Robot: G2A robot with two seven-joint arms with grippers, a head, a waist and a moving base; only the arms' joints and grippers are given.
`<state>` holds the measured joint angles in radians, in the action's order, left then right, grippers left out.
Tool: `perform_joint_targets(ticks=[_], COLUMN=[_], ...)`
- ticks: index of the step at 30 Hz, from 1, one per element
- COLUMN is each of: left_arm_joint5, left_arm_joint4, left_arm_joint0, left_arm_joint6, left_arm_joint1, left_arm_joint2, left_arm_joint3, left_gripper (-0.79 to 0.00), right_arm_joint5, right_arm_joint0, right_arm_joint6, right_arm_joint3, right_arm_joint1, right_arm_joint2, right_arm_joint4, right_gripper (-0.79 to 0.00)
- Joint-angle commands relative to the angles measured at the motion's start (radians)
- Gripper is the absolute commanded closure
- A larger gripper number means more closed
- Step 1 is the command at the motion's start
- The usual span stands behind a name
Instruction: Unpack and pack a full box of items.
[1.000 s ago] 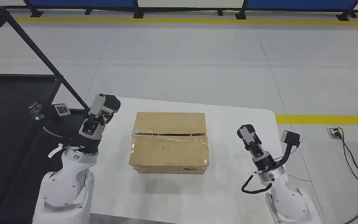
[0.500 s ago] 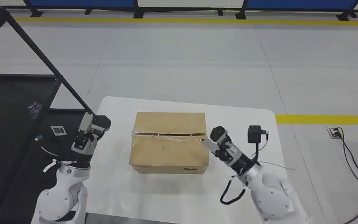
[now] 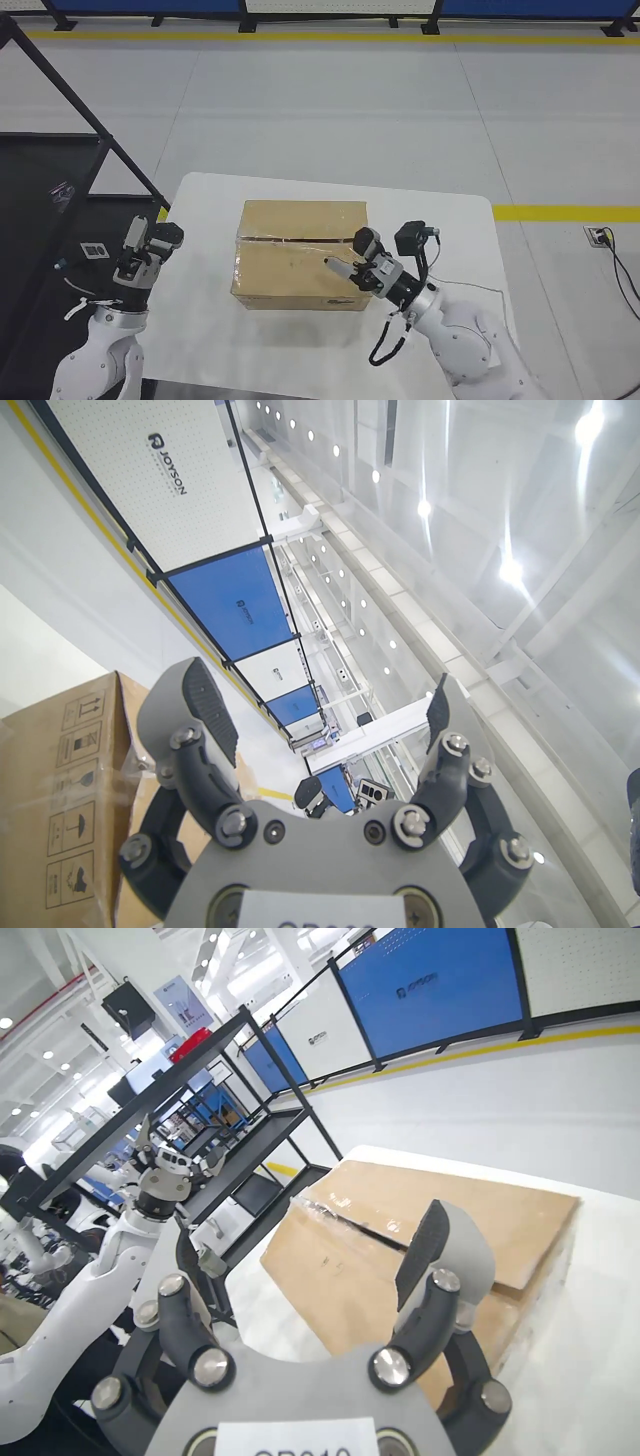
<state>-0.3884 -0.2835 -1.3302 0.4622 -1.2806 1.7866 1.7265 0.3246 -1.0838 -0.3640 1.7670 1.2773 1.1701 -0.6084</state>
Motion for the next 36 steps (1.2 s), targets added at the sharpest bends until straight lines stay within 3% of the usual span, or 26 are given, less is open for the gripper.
perform_joint_targets(ticks=[1, 8, 17, 19, 21, 22, 30, 36], left_arm_joint5=[0.008, 0.015, 0.009, 0.012, 0.014, 0.015, 0.013, 0.010], left_arm_joint4=[-0.002, -0.032, -0.017, -0.015, -0.013, -0.012, -0.012, -0.013], left_arm_joint0=[0.018, 0.063, 0.053, 0.059, 0.065, 0.067, 0.065, 0.062], left_arm_joint6=[0.041, 0.088, 0.059, 0.054, 0.049, 0.047, 0.038, 0.030], left_arm_joint1=[0.003, 0.010, 0.013, 0.013, 0.014, 0.014, 0.018, 0.020], left_arm_joint2=[-0.011, -0.032, -0.058, -0.067, -0.074, -0.076, -0.083, -0.088], left_arm_joint3=[-0.019, -0.066, -0.070, -0.069, -0.069, -0.069, -0.073, -0.067], left_gripper=[-0.785, -0.785, -0.785, -0.785, -0.785, -0.785, -0.785, -0.785], right_arm_joint5=[-0.050, -0.198, -0.228, -0.238, -0.247, -0.249, -0.261, -0.319], right_arm_joint0=[0.053, 0.279, 0.283, 0.292, 0.303, 0.309, 0.336, 0.366], right_arm_joint6=[-0.014, -0.079, -0.071, -0.118, -0.159, -0.189, -0.400, -0.490], right_arm_joint3=[-0.037, -0.209, -0.208, -0.211, -0.211, -0.210, -0.165, -0.162], right_arm_joint1=[0.008, 0.039, 0.040, 0.040, 0.041, 0.041, 0.036, 0.041], right_arm_joint2=[-0.041, -0.154, -0.157, -0.162, -0.163, -0.163, -0.144, -0.170], right_arm_joint4=[-0.043, -0.218, -0.260, -0.291, -0.297, -0.294, -0.297, -0.354], right_gripper=[-0.785, -0.785, -0.785, -0.776, -0.403, -0.372, -0.271, -0.305])
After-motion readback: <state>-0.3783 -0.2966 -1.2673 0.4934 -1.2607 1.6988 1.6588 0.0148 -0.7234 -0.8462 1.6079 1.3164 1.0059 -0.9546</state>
